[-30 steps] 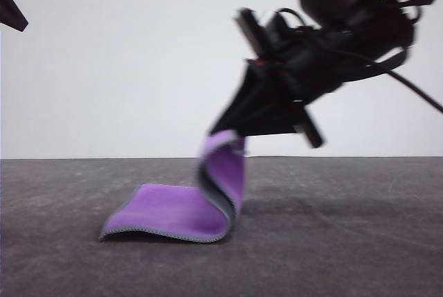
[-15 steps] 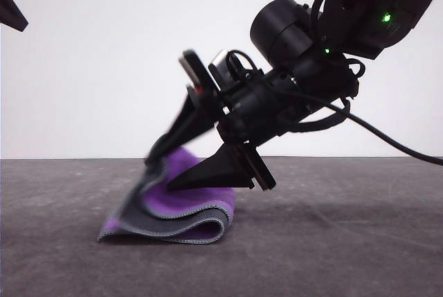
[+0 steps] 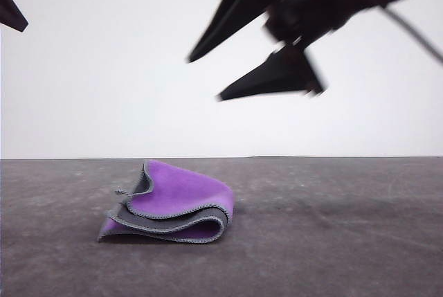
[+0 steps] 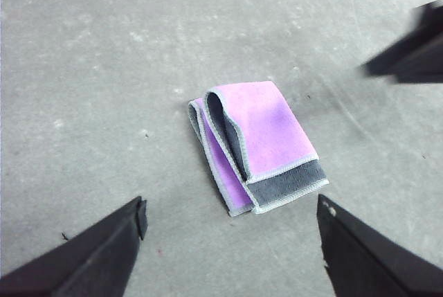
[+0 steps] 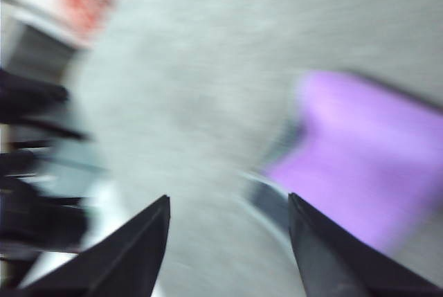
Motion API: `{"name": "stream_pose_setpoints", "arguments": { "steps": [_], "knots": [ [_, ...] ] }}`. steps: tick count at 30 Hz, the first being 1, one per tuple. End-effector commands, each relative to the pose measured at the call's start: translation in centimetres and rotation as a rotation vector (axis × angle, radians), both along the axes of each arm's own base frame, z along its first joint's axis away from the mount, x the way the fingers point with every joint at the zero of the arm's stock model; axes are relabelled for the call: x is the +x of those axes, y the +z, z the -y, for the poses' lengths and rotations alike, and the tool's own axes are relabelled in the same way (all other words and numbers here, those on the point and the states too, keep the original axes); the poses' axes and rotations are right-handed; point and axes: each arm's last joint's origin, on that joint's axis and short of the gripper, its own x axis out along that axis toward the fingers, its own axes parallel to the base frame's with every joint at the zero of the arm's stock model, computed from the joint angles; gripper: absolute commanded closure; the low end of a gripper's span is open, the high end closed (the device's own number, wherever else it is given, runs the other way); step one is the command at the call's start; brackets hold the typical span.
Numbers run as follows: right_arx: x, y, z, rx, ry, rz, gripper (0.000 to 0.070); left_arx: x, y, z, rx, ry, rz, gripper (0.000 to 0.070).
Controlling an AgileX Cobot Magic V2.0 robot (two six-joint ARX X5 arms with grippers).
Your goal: Fold clothes
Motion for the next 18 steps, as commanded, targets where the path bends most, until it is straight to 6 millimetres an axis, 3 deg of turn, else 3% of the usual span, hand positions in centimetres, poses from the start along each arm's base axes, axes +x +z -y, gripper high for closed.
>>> {"name": "stream_pose_setpoints", "arguments": {
  "steps": [1,5,9,18],
  "knots": [
    [-0.9,1.3,0.8,-0.107,0.009,0.144,0.0366,0.0,0.4,0.1,-0.018,0.005,0.005,0.0227],
    [-3.4,2.9,3.7,-0.290,-0.080,0.266,0.0370,0.0,0.4,0.1,-0.019,0.006,0.004,0.0227],
    [-5.4,3.6,6.1,-0.315,-0.143,0.339,0.0370,0.0,0.4,0.1,-0.019,0.006,0.004,0.0227],
    [-8.8,2.8,9.2,-0.339,-0.275,0.455,0.0369,0.0,0.4,0.1,-0.019,0.006,0.004,0.0227]
  ]
}}
